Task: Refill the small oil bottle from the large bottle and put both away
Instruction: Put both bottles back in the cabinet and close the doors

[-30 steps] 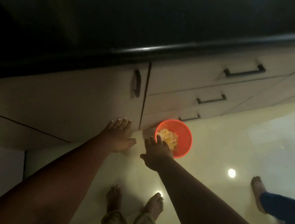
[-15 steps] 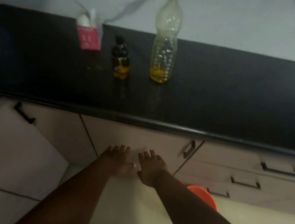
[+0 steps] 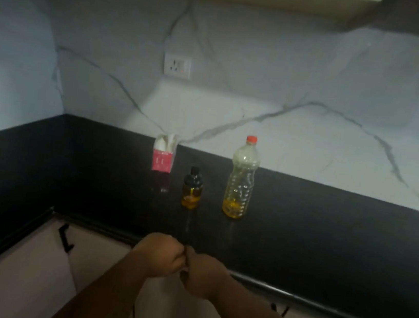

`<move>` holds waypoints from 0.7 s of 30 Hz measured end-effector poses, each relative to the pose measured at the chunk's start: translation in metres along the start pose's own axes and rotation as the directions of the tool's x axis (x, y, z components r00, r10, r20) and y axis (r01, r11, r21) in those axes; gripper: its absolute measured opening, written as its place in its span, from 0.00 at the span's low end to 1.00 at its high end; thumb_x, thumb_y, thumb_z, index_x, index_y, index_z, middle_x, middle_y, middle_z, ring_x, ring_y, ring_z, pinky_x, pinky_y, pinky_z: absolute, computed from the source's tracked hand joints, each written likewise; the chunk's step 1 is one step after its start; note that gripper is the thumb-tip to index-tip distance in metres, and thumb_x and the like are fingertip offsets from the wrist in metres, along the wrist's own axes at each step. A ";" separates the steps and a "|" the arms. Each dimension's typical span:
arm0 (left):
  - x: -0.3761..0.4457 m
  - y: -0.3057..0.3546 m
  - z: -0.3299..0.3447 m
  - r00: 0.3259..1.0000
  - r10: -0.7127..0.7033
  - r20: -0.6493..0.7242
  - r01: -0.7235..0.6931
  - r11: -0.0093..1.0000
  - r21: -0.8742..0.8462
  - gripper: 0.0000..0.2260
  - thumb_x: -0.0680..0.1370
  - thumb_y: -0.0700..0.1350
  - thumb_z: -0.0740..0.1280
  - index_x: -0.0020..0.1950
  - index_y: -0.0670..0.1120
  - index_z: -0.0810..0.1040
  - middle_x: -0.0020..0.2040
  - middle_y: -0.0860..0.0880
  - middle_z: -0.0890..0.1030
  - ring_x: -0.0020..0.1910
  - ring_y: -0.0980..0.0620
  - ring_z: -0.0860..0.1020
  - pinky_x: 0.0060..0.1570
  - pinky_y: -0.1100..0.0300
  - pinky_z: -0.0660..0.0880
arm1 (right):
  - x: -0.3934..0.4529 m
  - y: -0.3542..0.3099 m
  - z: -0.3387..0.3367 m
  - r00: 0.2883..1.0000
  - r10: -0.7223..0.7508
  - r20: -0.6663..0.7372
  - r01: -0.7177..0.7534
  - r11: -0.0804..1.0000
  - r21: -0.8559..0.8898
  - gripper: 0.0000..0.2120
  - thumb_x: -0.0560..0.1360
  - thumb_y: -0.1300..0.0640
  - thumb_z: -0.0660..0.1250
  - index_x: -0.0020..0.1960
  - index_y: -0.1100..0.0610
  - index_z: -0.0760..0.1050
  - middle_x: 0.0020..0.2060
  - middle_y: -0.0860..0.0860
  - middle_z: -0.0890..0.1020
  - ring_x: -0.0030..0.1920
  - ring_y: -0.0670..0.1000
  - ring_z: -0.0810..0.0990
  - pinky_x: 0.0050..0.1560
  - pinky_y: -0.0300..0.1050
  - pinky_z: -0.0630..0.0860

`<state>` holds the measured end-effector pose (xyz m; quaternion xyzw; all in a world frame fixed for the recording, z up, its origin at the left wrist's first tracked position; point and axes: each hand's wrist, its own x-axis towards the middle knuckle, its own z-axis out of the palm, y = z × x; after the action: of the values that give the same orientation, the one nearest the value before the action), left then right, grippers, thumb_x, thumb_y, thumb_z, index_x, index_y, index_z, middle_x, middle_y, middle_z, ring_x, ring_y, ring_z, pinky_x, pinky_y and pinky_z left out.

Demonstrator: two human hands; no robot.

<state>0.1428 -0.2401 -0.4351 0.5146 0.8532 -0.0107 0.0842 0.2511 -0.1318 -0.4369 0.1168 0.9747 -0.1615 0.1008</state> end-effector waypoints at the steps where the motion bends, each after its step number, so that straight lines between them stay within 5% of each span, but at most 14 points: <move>1: 0.002 0.000 -0.011 0.999 0.012 -0.039 -0.011 1.000 0.013 0.16 0.82 0.54 0.58 0.51 0.47 0.81 0.50 0.47 0.82 0.48 0.48 0.79 0.46 0.56 0.70 | 0.000 -0.001 -0.010 1.000 0.012 -0.018 -0.012 1.000 0.001 0.26 0.78 0.50 0.60 0.74 0.53 0.58 0.61 0.56 0.77 0.58 0.59 0.77 0.56 0.52 0.75; 6: 0.022 0.006 -0.068 0.956 0.110 -0.273 -0.089 0.992 0.086 0.17 0.80 0.54 0.58 0.50 0.45 0.81 0.49 0.46 0.82 0.50 0.45 0.79 0.51 0.54 0.73 | -0.001 0.005 -0.068 0.977 -0.009 -0.213 -0.004 0.998 -0.061 0.24 0.77 0.51 0.61 0.71 0.53 0.59 0.59 0.55 0.78 0.58 0.59 0.77 0.53 0.52 0.75; 10: 0.037 0.012 -0.097 0.881 0.206 -0.425 -0.093 0.958 0.271 0.21 0.79 0.55 0.53 0.55 0.47 0.82 0.52 0.48 0.81 0.54 0.46 0.76 0.59 0.51 0.66 | -0.001 0.014 -0.098 0.926 -0.045 -0.374 -0.005 0.991 -0.133 0.27 0.78 0.48 0.61 0.73 0.55 0.59 0.69 0.55 0.70 0.68 0.58 0.69 0.63 0.53 0.70; 13: 0.044 0.012 -0.113 0.849 0.190 -0.493 -0.077 0.968 0.240 0.21 0.79 0.56 0.53 0.58 0.50 0.81 0.55 0.51 0.79 0.56 0.50 0.74 0.61 0.53 0.63 | 0.005 0.017 -0.114 0.909 -0.043 -0.416 -0.039 0.982 -0.187 0.30 0.78 0.48 0.60 0.76 0.56 0.56 0.75 0.56 0.62 0.74 0.57 0.61 0.70 0.54 0.63; 21: 0.053 -0.006 -0.118 0.901 -0.022 -0.432 0.027 1.000 0.007 0.28 0.80 0.63 0.56 0.78 0.52 0.64 0.80 0.49 0.60 0.79 0.47 0.56 0.76 0.46 0.53 | 0.017 0.016 -0.128 0.910 0.059 -0.410 -0.157 0.965 -0.210 0.37 0.79 0.49 0.60 0.78 0.50 0.39 0.78 0.53 0.45 0.77 0.57 0.44 0.75 0.58 0.49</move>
<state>0.0981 -0.1840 -0.3275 0.4940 0.8570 0.0969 -0.1105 0.2186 -0.0703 -0.3271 0.1886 0.9789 -0.0103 -0.0786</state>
